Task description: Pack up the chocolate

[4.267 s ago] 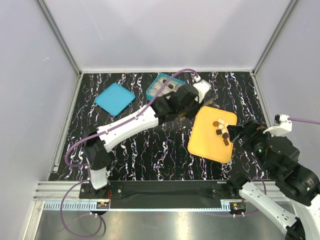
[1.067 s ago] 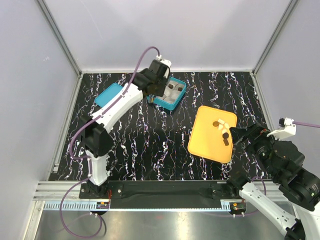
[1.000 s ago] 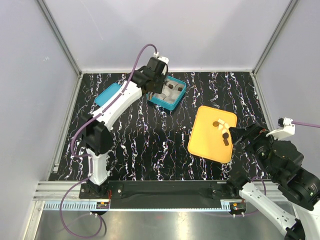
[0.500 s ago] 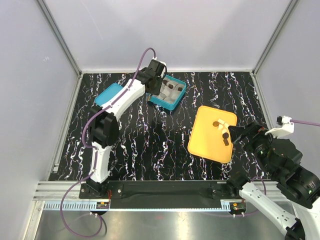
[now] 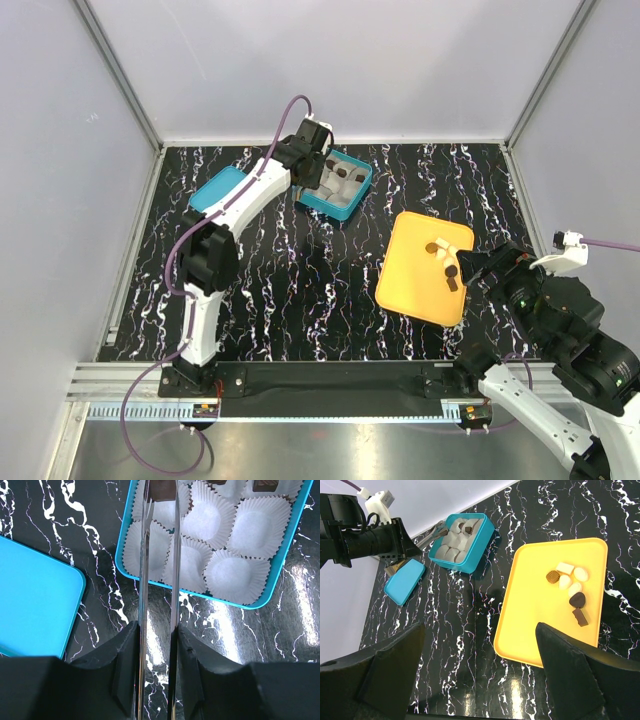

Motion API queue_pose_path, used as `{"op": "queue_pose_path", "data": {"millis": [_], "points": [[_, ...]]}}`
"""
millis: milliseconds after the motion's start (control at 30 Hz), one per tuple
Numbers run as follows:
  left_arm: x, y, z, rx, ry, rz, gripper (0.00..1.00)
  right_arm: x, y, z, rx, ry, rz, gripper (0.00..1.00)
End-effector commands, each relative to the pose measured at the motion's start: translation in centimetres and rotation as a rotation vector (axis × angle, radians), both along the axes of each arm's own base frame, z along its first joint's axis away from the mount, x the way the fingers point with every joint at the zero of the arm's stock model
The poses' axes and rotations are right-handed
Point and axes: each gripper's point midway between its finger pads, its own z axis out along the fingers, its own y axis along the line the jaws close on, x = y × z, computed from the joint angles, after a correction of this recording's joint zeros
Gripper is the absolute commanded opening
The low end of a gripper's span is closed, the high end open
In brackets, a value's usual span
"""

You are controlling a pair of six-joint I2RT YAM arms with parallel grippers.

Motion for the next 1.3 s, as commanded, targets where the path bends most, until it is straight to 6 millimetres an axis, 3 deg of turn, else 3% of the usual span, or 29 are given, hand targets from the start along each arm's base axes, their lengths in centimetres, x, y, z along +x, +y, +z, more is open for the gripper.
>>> {"op": "queue_pose_path", "data": {"millis": [0,500,833,1000,1067,1133,1167,1233,1267], "points": [[1.4,0.2,0.6,0.003,-0.058,0.013,0.38,0.7,-0.1,0.6,-0.009,-0.025,-0.022,1.00],[1.3,0.6,-0.6,0.035,-0.045,0.019,0.40,0.6,-0.2,0.6,-0.009,-0.025,-0.021,1.00],[1.5,0.7,0.0,0.041,-0.060,0.018,0.44,0.6,-0.2,0.8,-0.007,-0.027,-0.024,1.00],[1.1,0.4,1.8,0.012,-0.074,0.008,0.44,0.6,-0.1,0.9,0.001,-0.028,-0.019,1.00],[0.6,0.2,3.5,-0.017,-0.095,-0.002,0.44,0.4,0.1,1.2,0.009,-0.032,-0.005,1.00],[-0.1,-0.7,4.7,-0.058,-0.103,-0.032,0.44,0.3,0.3,1.5,0.018,-0.033,0.005,1.00],[-0.6,-1.1,6.4,-0.092,-0.128,-0.051,0.44,0.3,0.3,1.6,0.018,-0.034,0.005,1.00],[-2.3,-3.1,7.3,-0.146,-0.122,-0.122,0.45,0.2,0.2,1.9,0.021,-0.035,0.003,1.00],[-3.0,-3.8,8.9,-0.177,-0.149,-0.149,0.46,0.1,0.1,1.9,0.023,-0.036,0.001,1.00]]}}
